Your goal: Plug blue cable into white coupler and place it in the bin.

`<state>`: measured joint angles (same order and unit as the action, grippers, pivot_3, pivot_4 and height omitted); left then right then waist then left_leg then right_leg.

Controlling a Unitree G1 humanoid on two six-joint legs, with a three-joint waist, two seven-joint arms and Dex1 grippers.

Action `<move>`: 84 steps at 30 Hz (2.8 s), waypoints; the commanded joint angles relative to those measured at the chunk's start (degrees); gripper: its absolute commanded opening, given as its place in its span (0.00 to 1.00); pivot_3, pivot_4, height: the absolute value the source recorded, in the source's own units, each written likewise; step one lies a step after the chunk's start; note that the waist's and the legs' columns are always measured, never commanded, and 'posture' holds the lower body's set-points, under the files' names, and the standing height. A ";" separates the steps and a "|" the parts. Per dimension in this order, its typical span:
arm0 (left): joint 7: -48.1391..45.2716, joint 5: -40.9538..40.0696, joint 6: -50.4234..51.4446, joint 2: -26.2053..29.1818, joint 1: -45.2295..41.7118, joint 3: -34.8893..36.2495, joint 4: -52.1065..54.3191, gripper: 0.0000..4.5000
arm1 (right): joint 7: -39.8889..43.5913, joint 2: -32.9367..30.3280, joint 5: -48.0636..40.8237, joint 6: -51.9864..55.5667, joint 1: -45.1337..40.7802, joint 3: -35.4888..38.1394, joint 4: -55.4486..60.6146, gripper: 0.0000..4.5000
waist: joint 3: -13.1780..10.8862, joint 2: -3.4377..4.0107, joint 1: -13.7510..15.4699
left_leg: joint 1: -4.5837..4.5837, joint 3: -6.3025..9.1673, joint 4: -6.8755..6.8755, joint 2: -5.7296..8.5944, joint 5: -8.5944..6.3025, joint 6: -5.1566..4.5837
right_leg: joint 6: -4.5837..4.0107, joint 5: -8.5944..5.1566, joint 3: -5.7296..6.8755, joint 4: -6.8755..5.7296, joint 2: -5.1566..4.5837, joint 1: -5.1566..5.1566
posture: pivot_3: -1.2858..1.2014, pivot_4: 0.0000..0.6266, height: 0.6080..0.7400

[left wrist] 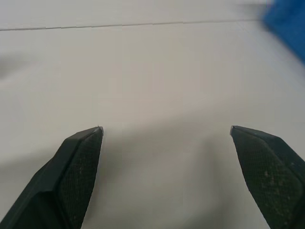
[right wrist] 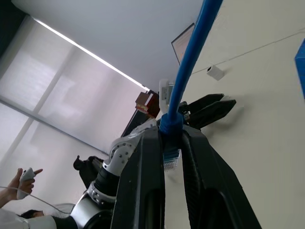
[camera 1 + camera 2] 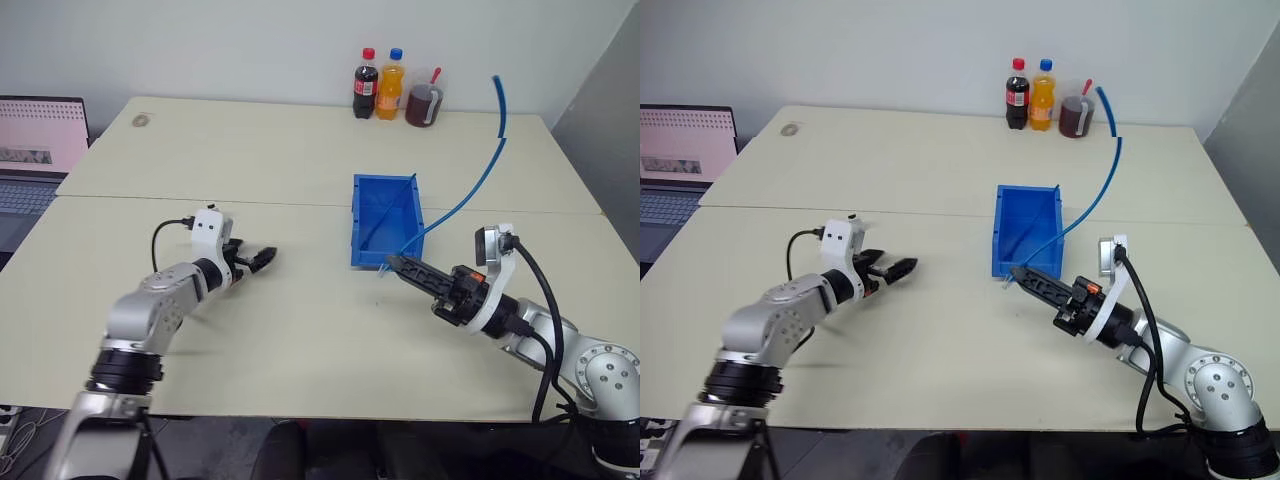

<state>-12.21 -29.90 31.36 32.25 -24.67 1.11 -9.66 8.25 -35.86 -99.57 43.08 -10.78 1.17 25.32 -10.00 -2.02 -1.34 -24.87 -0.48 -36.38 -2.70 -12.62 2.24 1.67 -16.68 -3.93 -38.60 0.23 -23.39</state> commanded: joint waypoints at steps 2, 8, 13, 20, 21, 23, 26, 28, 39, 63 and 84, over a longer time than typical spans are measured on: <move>17.81 11.42 -5.70 -6.56 1.69 4.35 -0.65 1.00 | 1.91 -0.65 0.62 1.61 -1.69 2.25 0.02 0.05 | 0.01 -0.02 -0.04 | 0.00 0.06 0.02 -0.01 -0.01 0.00 | 0.00 0.00 0.07 -0.04 -0.17 -0.01 | 0.52 0.24 1.00; 23.67 19.38 -13.85 -11.83 -5.27 4.38 -11.36 1.00 | 1.45 -0.49 1.07 2.76 -2.56 3.00 -0.41 0.05 | 0.01 -0.03 -0.06 | 0.08 0.04 -0.31 0.09 0.01 0.01 | 0.10 0.09 0.19 -0.37 0.11 0.10 | 0.52 0.24 1.00; 24.76 22.59 -22.01 -13.10 -13.82 5.55 -26.67 1.00 | 1.19 -0.87 2.02 3.53 -2.63 3.85 0.00 0.05 | 0.01 -0.05 -0.11 | 0.07 -0.13 -0.65 0.13 0.11 -0.11 | 0.48 0.26 0.25 -0.34 0.28 0.18 | 0.52 0.24 1.00; 24.57 23.51 -30.16 -13.18 -21.89 8.03 -41.78 1.00 | -0.61 -0.66 1.48 3.41 -1.74 5.07 1.09 0.05 | 0.01 -0.06 -0.15 | 0.04 -0.28 -0.59 0.13 0.11 -0.11 | 0.30 0.45 0.17 -0.26 0.27 0.16 | 0.52 0.24 1.00; 24.22 23.59 -30.96 -13.20 -22.79 8.14 -43.45 1.00 | -1.02 -0.58 1.19 3.30 -1.65 5.32 1.19 0.05 | 0.01 -0.06 -0.12 | 0.03 -0.27 -0.58 0.13 0.11 -0.11 | 0.30 0.45 0.22 -0.26 0.27 0.15 | 0.52 0.24 1.00; 23.15 23.57 -32.54 -13.44 -24.40 8.43 -46.42 1.00 | -1.45 -0.50 1.01 3.33 -1.55 5.63 1.41 0.05 | 0.01 -0.06 -0.12 | 0.01 -0.29 -0.58 0.14 0.11 -0.11 | 0.30 0.45 0.27 -0.26 0.27 0.15 | 0.52 0.24 1.00; 22.05 23.58 -34.44 -13.66 -26.40 9.08 -49.83 1.00 | -1.85 -0.44 0.85 3.53 -1.20 5.88 1.98 0.05 | 0.01 -0.07 -0.14 | 0.02 -0.34 -0.59 0.16 0.11 -0.11 | 0.31 0.46 0.26 -0.28 0.27 0.15 | 0.52 0.24 1.00; 21.23 23.46 -35.54 -13.77 -27.59 9.48 -51.96 1.00 | -2.17 -0.35 0.63 3.53 -0.94 5.96 2.28 0.05 | 0.01 -0.07 -0.14 | 0.01 -0.33 -0.60 0.15 0.11 -0.11 | 0.32 0.47 0.26 -0.29 0.27 0.15 | 0.52 0.24 1.00; 20.79 23.05 -38.40 -12.91 -29.94 12.65 -56.92 0.72 | -2.24 -0.79 1.07 3.61 0.38 6.24 3.02 0.05 | 0.01 -0.07 -0.18 | 0.02 -0.34 -0.61 0.16 0.11 -0.10 | 0.32 0.47 0.27 -0.32 0.28 0.15 | 0.52 0.24 1.00; -7.85 21.76 -32.35 -10.06 -26.49 8.83 -48.32 0.17 | -2.33 -2.50 2.46 3.82 0.74 7.62 3.99 0.05 | 0.01 -0.07 -0.25 | 0.03 -0.34 -0.64 0.18 0.12 -0.09 | 0.32 0.49 0.29 -0.39 0.28 0.15 | 0.52 0.24 1.00; -63.68 20.82 -38.85 -10.67 -5.07 -22.01 -16.81 0.17 | 24.40 -8.80 44.91 2.04 -6.72 -10.28 6.88 0.05 | 0.18 0.18 -0.20 | 0.12 -0.30 -0.75 0.13 0.24 -0.24 | 0.17 0.49 0.17 -0.40 0.49 0.18 | 0.52 0.24 1.00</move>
<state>-76.03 -11.21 -3.94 22.52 -29.21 -20.03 -22.77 31.03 -45.41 -59.48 48.18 -18.31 -7.97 30.64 -9.82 -1.84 -1.55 -24.75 -0.77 -37.12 -2.56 -12.38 2.00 1.83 -16.20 -3.72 -39.01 0.73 -23.21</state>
